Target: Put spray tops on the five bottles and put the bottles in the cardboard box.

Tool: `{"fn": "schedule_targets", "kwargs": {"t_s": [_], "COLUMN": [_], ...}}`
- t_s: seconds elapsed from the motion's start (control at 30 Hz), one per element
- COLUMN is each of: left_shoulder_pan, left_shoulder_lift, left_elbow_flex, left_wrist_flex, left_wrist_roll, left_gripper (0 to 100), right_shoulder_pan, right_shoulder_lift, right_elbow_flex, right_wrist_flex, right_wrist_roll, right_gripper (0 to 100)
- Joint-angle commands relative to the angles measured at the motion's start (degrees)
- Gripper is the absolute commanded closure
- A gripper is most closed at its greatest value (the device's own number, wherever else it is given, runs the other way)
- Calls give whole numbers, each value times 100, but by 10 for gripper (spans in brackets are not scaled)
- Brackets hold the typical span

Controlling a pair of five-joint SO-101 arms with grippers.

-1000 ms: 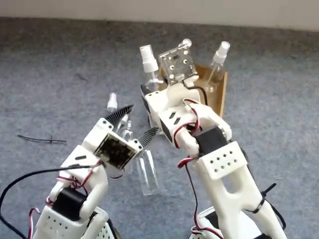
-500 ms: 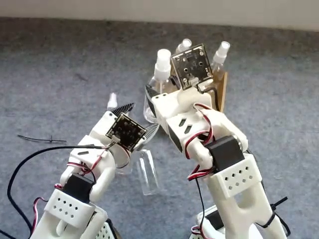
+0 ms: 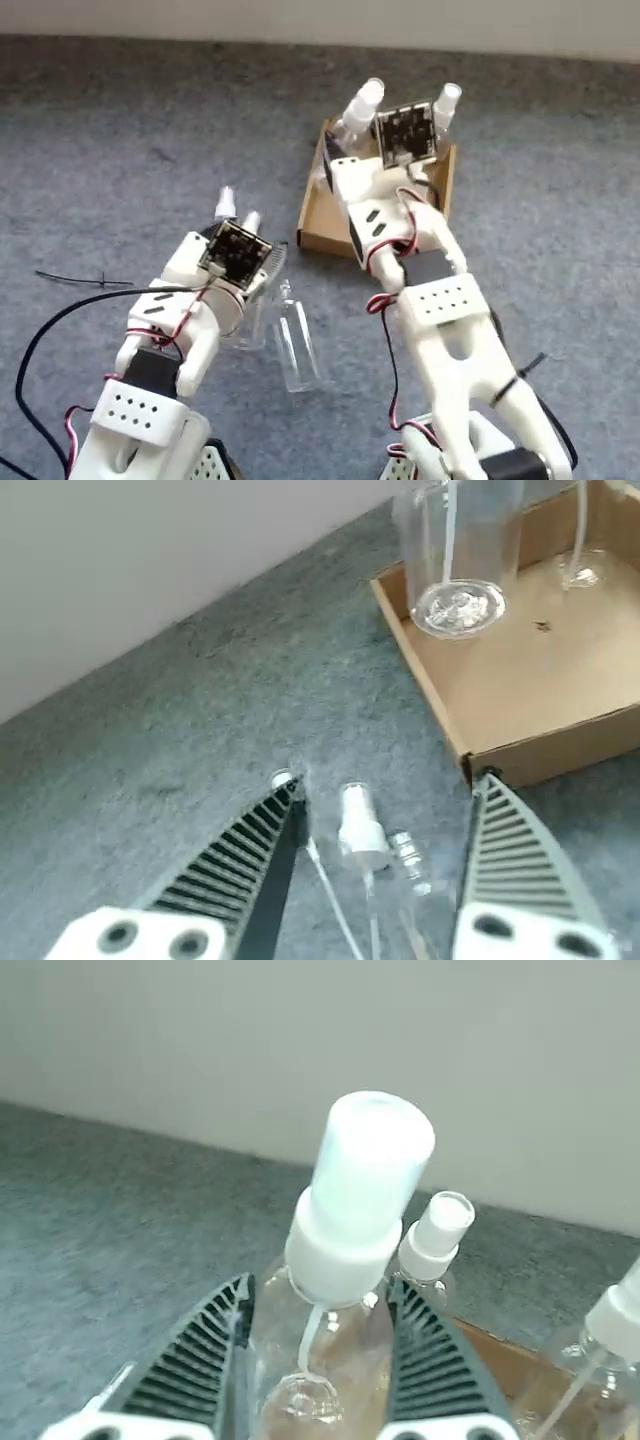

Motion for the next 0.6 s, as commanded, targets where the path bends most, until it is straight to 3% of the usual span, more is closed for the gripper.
{"fn": "schedule_targets", "kwargs": {"t_s": [0.0, 0.13, 0.47, 0.57], "left_shoulder_pan": [-523, -593, -602, -602], "left_shoulder_lift": [57, 66, 66, 66], "left_elbow_flex": [145, 382, 391, 391], "left_wrist_flex": [-695, -1073, -1081, -1081], "left_wrist_roll": [-18, 220, 273, 273], "left_gripper": [835, 873, 873, 873], "right_shoulder_pan": [84, 84, 119, 119], "right_shoulder_lift": [382, 971, 1481, 1684], "right_elbow_flex": [295, 479, 453, 189], "right_wrist_flex": [-1429, -1578, -1622, -1622], "right_wrist_roll": [44, 70, 97, 554], "right_gripper": [995, 995, 995, 995]}}
